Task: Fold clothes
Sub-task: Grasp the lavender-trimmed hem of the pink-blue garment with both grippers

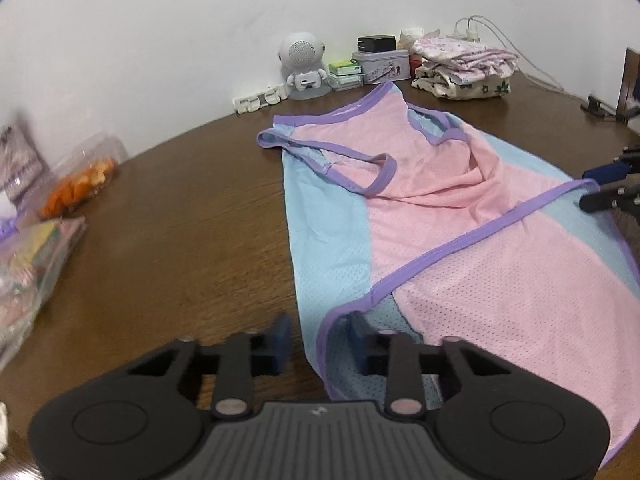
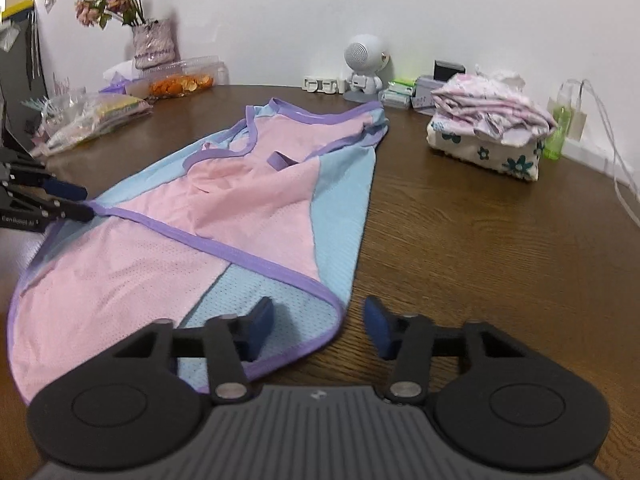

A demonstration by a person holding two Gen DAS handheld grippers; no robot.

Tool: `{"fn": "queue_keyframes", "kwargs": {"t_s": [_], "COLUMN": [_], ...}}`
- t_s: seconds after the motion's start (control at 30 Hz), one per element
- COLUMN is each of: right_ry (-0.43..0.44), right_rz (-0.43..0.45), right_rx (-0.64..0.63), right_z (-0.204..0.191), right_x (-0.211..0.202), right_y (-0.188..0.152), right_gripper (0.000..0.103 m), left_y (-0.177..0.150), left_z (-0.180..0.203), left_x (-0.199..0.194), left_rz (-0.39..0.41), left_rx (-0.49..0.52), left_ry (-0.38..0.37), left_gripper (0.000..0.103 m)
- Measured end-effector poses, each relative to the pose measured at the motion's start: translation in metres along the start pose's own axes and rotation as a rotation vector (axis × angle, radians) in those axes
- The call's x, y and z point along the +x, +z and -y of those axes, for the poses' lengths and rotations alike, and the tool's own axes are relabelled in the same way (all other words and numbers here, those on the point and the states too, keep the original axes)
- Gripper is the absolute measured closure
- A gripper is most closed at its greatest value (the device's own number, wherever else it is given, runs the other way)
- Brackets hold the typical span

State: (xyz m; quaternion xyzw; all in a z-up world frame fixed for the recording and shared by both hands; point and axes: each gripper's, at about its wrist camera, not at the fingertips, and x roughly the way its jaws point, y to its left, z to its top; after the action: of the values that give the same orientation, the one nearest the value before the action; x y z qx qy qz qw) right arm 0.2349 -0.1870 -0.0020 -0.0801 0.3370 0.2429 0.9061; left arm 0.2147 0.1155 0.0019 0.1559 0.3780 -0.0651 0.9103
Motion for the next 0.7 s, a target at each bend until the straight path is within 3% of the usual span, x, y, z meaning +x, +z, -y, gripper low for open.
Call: {"fn": "queue_keyframes", "kwargs": {"t_s": [0.03, 0.1, 0.13, 0.37, 0.7], "right_ry": [-0.006, -0.004, -0.005, -0.023, 0.001], "right_rz": [0.001, -0.007, -0.013, -0.056, -0.149], "right_rx": [-0.005, -0.008, -0.01, -0.025, -0.085], "right_z": [-0.004, -0.009, -0.011, -0.001, 0.021], "right_x": [0.0, -0.001, -0.002, -0.03, -0.094], "right_y": [0.0, 0.001, 0.0, -0.016, -0.055], "right_gripper": [0.076, 0.095, 0.097, 0.1, 0.098], "left_y": [-0.001, -0.002, -0.003, -0.026, -0.065], "left_z": [0.002, 0.005, 0.007, 0.019, 0.084], "left_x": [0.001, 0.001, -0.001, -0.031, -0.093], "left_rz": [0.001, 0.002, 0.0, -0.007, 0.024], "left_rx": [0.013, 0.016, 0.01, -0.013, 0.006], "left_ry": [0.013, 0.03, 0.033, -0.007, -0.096], "left_gripper": [0.101, 0.102, 0.102, 0.102, 0.102]}}
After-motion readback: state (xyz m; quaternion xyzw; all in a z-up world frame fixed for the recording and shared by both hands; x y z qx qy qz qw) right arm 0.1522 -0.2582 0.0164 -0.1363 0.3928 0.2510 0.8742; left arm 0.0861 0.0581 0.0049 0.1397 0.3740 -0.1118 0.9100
